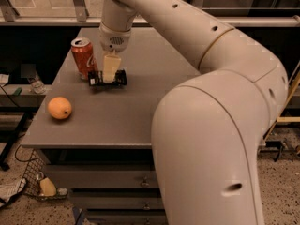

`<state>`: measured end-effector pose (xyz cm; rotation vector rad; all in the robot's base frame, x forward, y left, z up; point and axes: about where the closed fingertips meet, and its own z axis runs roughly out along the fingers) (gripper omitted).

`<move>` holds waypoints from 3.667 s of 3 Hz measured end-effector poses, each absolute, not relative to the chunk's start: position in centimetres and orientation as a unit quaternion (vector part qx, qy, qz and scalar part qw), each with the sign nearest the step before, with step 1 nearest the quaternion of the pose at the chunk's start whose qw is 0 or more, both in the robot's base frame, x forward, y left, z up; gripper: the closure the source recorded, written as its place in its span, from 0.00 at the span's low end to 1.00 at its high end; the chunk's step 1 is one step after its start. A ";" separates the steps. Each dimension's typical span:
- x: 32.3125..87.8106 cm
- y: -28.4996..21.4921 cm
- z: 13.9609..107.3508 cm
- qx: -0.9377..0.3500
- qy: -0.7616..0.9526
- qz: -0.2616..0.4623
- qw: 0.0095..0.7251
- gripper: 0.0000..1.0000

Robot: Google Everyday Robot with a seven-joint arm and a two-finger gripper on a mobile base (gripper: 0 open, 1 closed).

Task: Move rxbar chocolate near coke can

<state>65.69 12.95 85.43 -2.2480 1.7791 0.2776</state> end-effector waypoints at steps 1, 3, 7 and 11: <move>65.8 13.1 85.2 -0.774 0.612 0.095 0.132 0.62; 66.0 13.5 84.7 -0.774 0.612 0.097 0.133 0.15; 68.3 5.1 87.1 -0.739 0.641 0.094 0.184 0.00; 62.2 -14.8 88.9 -0.621 0.752 0.075 0.207 0.00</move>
Offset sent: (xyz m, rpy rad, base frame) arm 0.0009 0.0013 -0.0016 0.0015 -0.0011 -0.0001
